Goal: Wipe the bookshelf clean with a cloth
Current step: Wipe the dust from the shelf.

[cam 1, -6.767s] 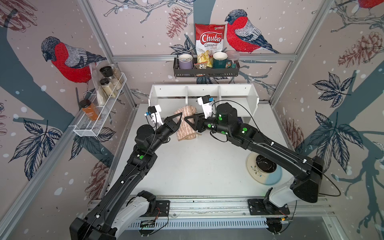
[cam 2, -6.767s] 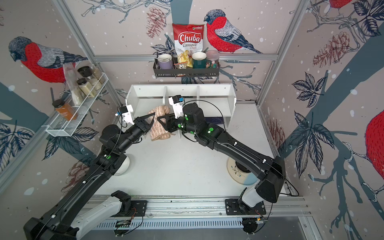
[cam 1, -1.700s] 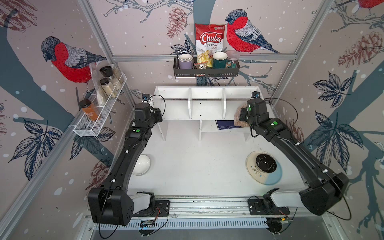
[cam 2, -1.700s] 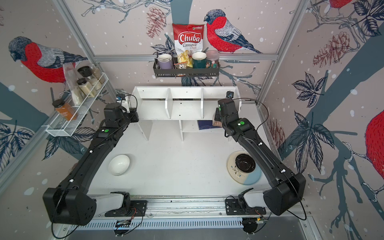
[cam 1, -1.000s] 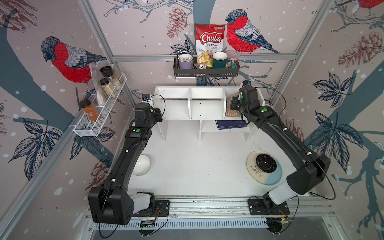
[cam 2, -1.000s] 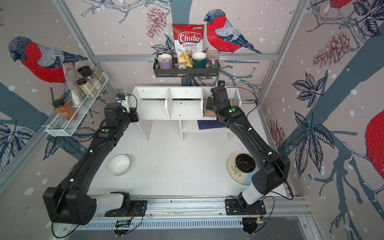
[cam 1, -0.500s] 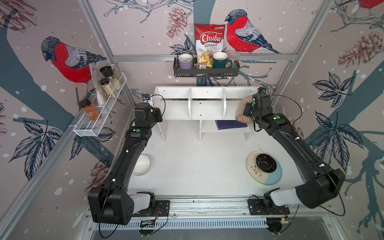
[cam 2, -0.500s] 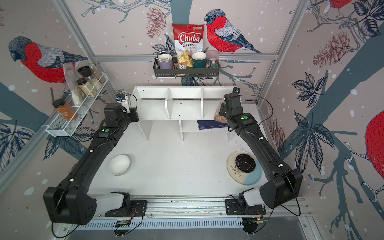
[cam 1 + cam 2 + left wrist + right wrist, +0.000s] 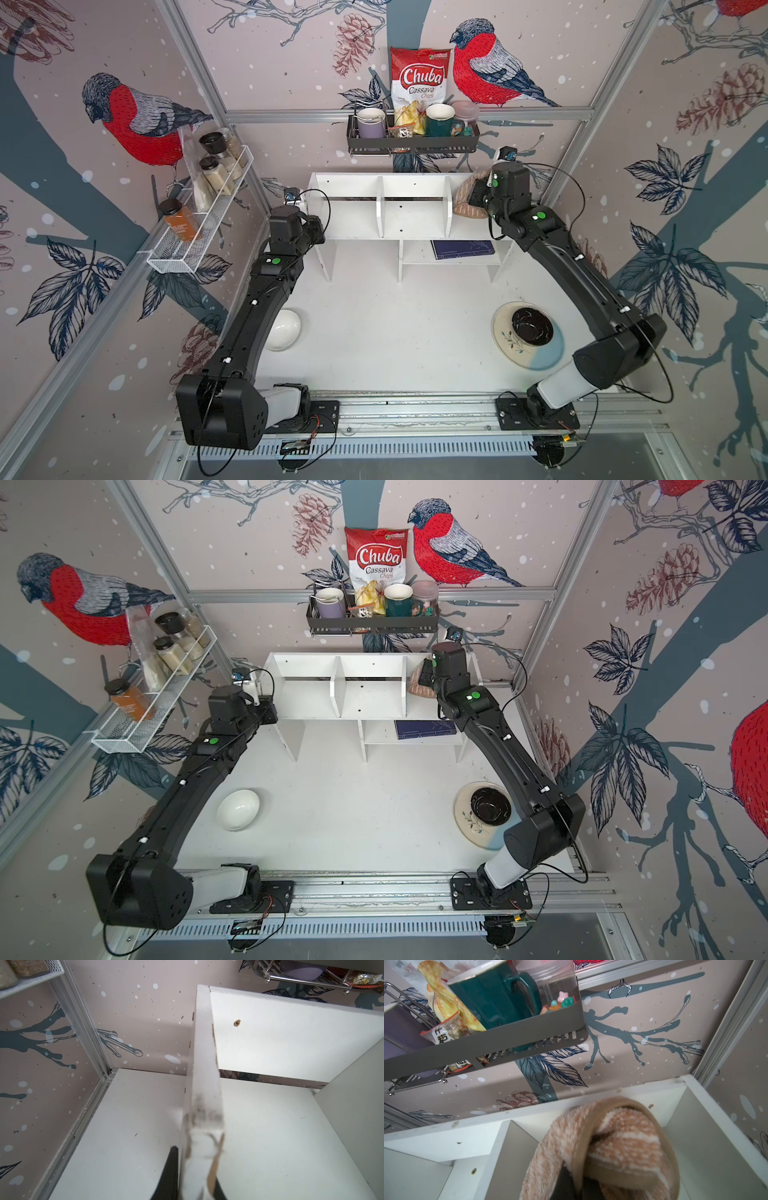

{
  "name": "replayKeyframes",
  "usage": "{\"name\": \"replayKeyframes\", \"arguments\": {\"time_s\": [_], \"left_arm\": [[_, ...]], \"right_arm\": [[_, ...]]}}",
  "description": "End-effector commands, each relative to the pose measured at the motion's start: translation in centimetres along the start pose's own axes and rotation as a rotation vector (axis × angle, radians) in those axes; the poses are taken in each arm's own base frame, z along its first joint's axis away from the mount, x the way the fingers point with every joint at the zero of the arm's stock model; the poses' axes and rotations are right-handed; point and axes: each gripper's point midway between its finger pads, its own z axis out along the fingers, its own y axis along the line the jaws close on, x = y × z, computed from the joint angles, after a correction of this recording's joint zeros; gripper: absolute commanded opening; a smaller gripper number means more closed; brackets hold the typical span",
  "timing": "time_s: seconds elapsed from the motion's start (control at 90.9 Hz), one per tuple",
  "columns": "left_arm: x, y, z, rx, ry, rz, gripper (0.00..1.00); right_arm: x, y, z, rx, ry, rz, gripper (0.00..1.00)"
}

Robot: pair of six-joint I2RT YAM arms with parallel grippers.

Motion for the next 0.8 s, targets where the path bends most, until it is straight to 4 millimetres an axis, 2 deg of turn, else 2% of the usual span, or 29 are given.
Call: {"name": "replayKeyframes", "arguments": {"time_s": [0.0,0.143,0.319,0.418,0.484,0.627,0.792], "left_arm": [[4.8,1.3,0.0,-0.068,0.179,-0.157,0.0],[4.8,1.6,0.1,-0.074,0.182,-0.16,0.0],[4.8,1.9,0.0,-0.085,0.178,-0.163,0.0],[4.8,1.8,0.0,-0.086,0.181,-0.164,0.0],[4.8,1.8,0.0,-0.085,0.181,-0.166,0.0],[5.0,1.7,0.3,-0.076,0.187,-0.17,0.0],[5.0,1.6,0.3,-0.072,0.186,-0.173,0.0]], "right_arm": [[-2.0,-0.7,0.6,0.054,-0.042,-0.008,0.0],[-3.7,-4.5,-0.1,0.214,-0.058,-0.002,0.0],[-5.0,-9.2,-3.0,0.352,-0.082,0.037,0.0],[-4.7,-11.0,-3.9,0.384,-0.058,0.059,0.0],[-4.1,-11.7,-3.6,0.388,-0.037,0.07,0.0],[-4.2,-11.1,-1.0,0.318,-0.007,0.092,0.0],[-4.5,-7.0,2.4,0.148,0.04,0.103,0.0]]}}
